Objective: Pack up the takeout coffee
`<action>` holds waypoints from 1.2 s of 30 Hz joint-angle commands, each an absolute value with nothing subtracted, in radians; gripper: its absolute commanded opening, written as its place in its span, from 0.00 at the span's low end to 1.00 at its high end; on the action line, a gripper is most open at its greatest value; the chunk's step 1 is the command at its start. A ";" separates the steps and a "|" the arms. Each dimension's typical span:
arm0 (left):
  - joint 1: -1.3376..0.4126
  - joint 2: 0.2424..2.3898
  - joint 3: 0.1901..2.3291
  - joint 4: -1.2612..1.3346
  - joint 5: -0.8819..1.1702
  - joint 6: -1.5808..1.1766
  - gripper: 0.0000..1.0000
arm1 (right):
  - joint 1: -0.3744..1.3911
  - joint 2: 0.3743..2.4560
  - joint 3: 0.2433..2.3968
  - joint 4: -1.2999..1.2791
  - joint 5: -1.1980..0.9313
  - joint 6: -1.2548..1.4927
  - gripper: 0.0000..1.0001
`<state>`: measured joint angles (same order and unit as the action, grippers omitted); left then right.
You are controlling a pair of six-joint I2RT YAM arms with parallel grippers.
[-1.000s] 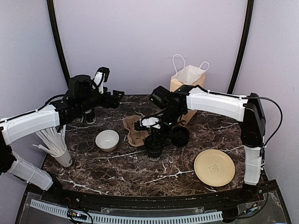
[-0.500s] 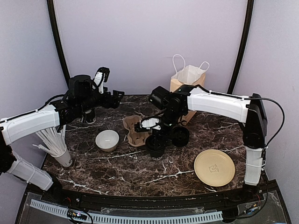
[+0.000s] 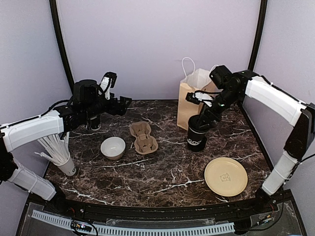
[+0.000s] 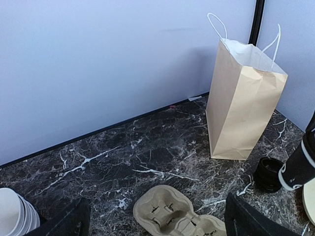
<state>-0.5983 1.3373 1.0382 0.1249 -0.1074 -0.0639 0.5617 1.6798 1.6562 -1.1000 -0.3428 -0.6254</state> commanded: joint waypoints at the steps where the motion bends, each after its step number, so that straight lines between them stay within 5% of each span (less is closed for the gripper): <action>1: -0.595 1.349 1.050 0.108 -0.083 -0.068 0.97 | 0.432 1.584 1.587 -1.121 -0.426 -0.591 0.67; 8: -0.595 1.359 1.056 0.104 -0.067 -0.076 0.97 | 0.281 1.531 1.559 -1.120 -0.520 -0.596 0.67; 21: -0.594 1.351 1.063 0.091 -0.062 -0.071 0.97 | -0.041 1.701 1.658 -1.073 -0.347 -0.504 0.65; 36: -0.586 1.394 1.127 -0.010 -0.139 -0.060 0.97 | -0.083 1.868 1.650 -0.996 -0.253 -0.416 0.68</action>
<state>-0.5980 1.3682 1.0611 0.0605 -0.0864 -0.0639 -0.0814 1.8503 1.6474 -1.0409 -0.2859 -0.4492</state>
